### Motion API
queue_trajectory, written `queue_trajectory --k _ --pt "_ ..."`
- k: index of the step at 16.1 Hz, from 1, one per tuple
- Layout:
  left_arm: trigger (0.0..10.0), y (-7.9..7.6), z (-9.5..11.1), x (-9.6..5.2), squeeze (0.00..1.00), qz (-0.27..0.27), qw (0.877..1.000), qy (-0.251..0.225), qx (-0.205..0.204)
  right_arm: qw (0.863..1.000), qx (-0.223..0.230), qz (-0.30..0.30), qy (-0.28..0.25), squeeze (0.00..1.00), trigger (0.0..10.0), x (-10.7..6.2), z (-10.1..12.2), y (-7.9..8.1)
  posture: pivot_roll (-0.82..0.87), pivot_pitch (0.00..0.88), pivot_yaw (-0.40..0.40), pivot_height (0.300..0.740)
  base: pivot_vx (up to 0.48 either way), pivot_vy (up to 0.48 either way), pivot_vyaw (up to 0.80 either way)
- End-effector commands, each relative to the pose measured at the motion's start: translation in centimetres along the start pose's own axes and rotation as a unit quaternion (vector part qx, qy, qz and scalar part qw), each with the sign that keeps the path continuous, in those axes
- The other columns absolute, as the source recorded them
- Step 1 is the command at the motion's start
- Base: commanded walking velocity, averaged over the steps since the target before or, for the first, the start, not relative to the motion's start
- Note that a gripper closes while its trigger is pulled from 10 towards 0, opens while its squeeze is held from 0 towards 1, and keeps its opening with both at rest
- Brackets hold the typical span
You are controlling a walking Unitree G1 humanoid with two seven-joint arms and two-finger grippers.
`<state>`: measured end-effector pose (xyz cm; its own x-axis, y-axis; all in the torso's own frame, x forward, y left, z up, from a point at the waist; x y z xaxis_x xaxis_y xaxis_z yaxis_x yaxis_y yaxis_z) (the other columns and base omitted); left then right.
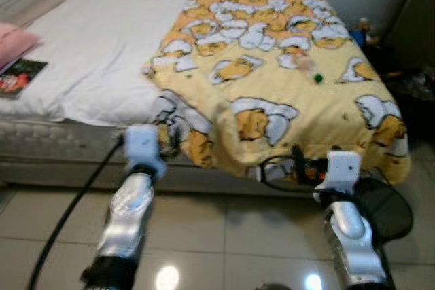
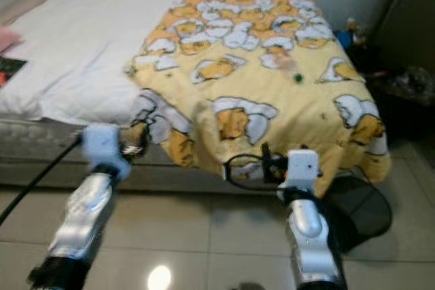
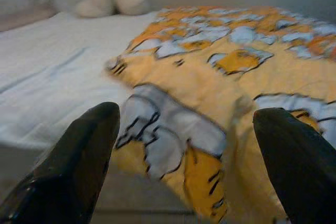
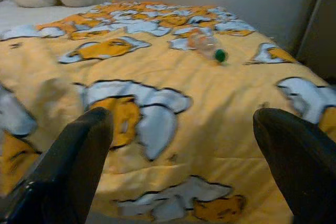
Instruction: Clean up the room
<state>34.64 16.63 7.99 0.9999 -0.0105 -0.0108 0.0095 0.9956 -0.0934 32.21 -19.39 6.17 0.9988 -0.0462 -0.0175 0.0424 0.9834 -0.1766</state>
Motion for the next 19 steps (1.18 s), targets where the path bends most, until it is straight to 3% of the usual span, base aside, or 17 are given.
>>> queue_trajectory --k 1,3,5,7,11,19 --pt "10.0 -0.2 0.6 -0.1 0.0 0.0 1.0 -0.007 -0.006 1.0 -0.006 -0.019 -0.011 0.0 10.0 -0.1 0.5 -1.6 -0.18 0.0 0.074 0.74 0.0 -0.416 0.0" --pt "10.0 -2.2 1.4 0.4 0.0 -0.025 0.999 -0.022 -0.015 1.0 -0.011 -0.017 -0.01 0.0 10.0 0.1 0.4 -2.0 -0.18 0.0 0.069 0.74 0.126 -0.202 0.0" --pt "10.0 -3.5 2.0 0.7 0.0 -0.05 0.998 -0.029 -0.014 1.0 -0.018 0.001 -0.018 0.0 10.0 0.4 0.8 -1.0 -0.18 0.0 0.068 0.74 0.24 0.0 0.0" --pt "10.0 -3.4 2.0 0.7 0.0 -0.049 0.998 -0.029 -0.016 1.0 -0.014 0.012 -0.02 0.0 10.0 0.5 0.9 -0.1 -0.17 0.0 0.066 0.74 0.48 0.0 0.0" --pt "10.0 -2.4 2.2 1.2 0.0 -0.03 0.999 -0.028 -0.024 1.0 -0.013 0.016 -0.011 0.0 10.0 0.5 0.3 0.3 -0.16 0.0 0.065 0.74 0.48 0.0 0.0" --pt "10.0 -3.6 2.7 2.3 0.0 -0.046 0.998 -0.034 -0.025 1.0 -0.015 0.011 -0.014 0.0 10.0 1.2 0.7 0.1 -0.18 0.0 0.07 0.74 0.48 0.0 0.0"
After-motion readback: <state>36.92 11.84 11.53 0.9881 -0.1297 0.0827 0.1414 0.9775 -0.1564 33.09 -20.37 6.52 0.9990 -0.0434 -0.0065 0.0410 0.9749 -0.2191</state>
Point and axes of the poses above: a point about 5 cm out from each wrist's last joint towards the gripper, its own x axis pointing out of the wrist towards the gripper, its own z axis along the axis of the wrist's last joint, y = z × x, the point moved 6 cm from there along x, pointing out of the wrist towards the gripper, and after that the axes turned 7 degrees about -x, right-handed, at the moved point
